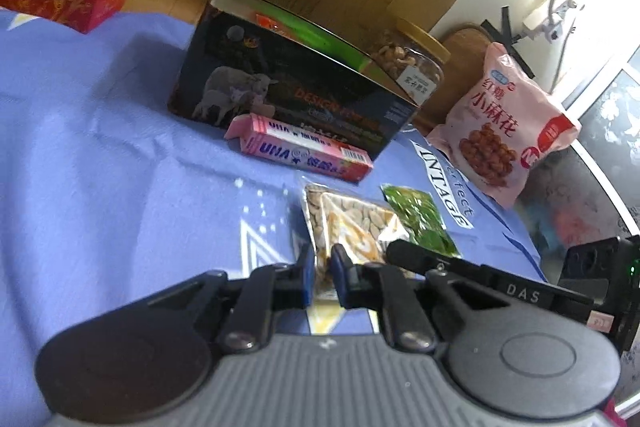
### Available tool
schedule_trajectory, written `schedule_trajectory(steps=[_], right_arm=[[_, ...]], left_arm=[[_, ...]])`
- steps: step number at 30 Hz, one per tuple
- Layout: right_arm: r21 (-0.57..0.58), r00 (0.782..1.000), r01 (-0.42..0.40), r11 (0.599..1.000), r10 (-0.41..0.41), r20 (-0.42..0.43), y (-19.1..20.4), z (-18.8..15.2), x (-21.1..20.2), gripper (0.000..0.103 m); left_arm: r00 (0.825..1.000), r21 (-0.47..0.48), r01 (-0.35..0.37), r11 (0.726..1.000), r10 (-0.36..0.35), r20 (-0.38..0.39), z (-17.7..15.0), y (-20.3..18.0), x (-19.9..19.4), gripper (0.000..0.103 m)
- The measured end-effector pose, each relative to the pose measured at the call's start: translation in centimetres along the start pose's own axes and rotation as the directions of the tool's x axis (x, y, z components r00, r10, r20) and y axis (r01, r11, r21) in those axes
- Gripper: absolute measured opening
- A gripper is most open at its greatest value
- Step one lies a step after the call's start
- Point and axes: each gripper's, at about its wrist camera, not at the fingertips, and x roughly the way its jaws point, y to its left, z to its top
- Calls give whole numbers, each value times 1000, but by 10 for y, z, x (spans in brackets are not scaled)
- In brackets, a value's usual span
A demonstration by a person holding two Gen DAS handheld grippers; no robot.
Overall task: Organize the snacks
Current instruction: 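Lower both tools onto the clear bag of seeds and close on it, then lift the clear seed bag with both tools and carry it toward the tin box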
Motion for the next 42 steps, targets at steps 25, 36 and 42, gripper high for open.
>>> schedule_trajectory(steps=[25, 36, 42], right_arm=[[-64, 999, -19, 998, 17, -29, 20, -57, -53, 33], [-108, 1000, -16, 994, 14, -14, 32, -60, -44, 16], [-155, 997, -20, 988, 30, 64, 46, -50, -55, 16]], left_arm=[[992, -31, 102, 994, -104, -65, -47, -1, -42, 50], [991, -113, 125, 986, -131, -40, -56, 14, -39, 12], [994, -5, 107, 994, -107, 30, -38, -9, -61, 12]])
